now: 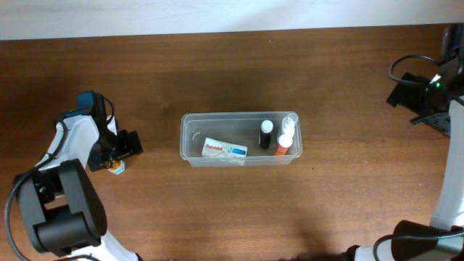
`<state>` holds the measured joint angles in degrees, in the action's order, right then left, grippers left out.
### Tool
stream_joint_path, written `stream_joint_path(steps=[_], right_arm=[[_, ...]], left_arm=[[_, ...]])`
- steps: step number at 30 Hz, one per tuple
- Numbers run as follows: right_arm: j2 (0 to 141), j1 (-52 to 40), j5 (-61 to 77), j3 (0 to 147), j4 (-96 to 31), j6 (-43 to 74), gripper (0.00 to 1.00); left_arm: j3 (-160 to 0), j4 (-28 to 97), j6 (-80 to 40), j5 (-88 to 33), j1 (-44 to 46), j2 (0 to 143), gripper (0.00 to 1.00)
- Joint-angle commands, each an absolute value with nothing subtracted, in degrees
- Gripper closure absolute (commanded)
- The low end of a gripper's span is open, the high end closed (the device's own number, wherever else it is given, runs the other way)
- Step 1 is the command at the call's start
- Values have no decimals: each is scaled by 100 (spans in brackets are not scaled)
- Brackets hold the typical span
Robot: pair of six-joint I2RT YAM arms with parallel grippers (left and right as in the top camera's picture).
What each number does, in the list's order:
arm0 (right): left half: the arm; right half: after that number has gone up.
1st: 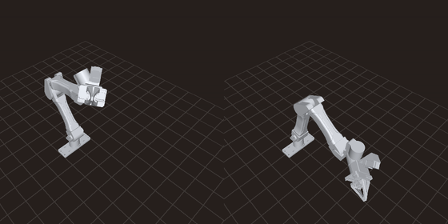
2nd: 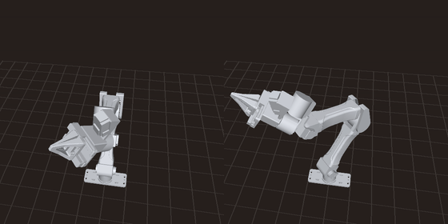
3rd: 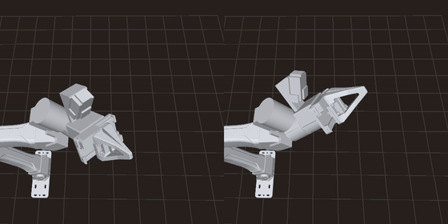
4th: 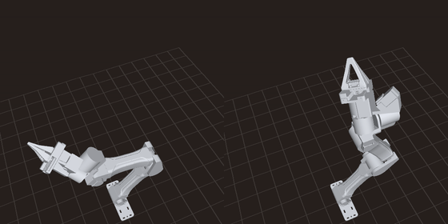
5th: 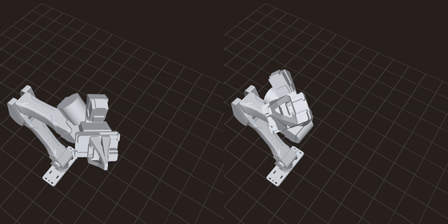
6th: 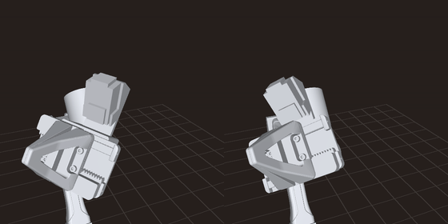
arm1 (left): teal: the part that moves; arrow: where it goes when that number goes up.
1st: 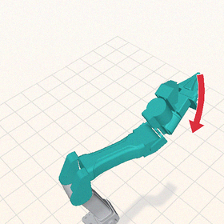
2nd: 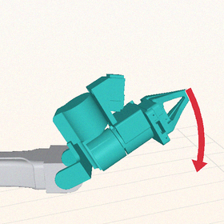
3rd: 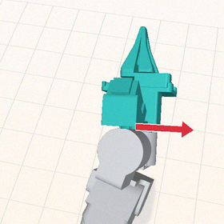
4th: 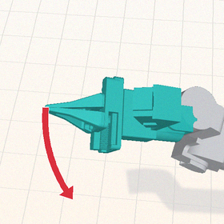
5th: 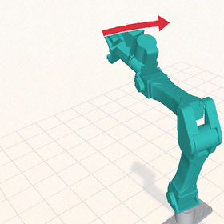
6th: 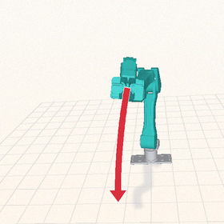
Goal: Pack container
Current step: 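Lower the left gripper and grasp the gold-lidded jar, then carry the jar with the left gripper over the container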
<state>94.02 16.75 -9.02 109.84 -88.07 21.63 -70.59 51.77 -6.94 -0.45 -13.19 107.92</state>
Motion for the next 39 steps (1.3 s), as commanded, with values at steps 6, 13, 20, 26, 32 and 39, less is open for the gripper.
stream_joint_path(steps=[6, 13, 20, 26, 32, 39], right_arm=[[9341, 1691, -989, 11069, -8805, 2147, 2], [9341, 1691, -989, 11069, -8805, 2147, 2], [9341, 1688, -989, 11069, -8805, 2147, 2], [9341, 1691, -989, 11069, -8805, 2147, 2], [9341, 1691, -989, 11069, -8805, 2147, 2], [9341, 1691, -989, 11069, -8805, 2147, 2]], left_arm=[[-7019, 5124, -637, -351, -1323, 11026, 50], [-7022, 5074, -635, -681, -1302, 11026, 51], [-7244, 5179, -633, -1017, -1275, 11024, 59], [-7478, 5306, -631, -1273, -1236, 11024, 59], [-8066, 5712, -574, -2088, -1186, 11021, 59], [-9240, 6665, 95, -2836, -788, 11002, 58]])
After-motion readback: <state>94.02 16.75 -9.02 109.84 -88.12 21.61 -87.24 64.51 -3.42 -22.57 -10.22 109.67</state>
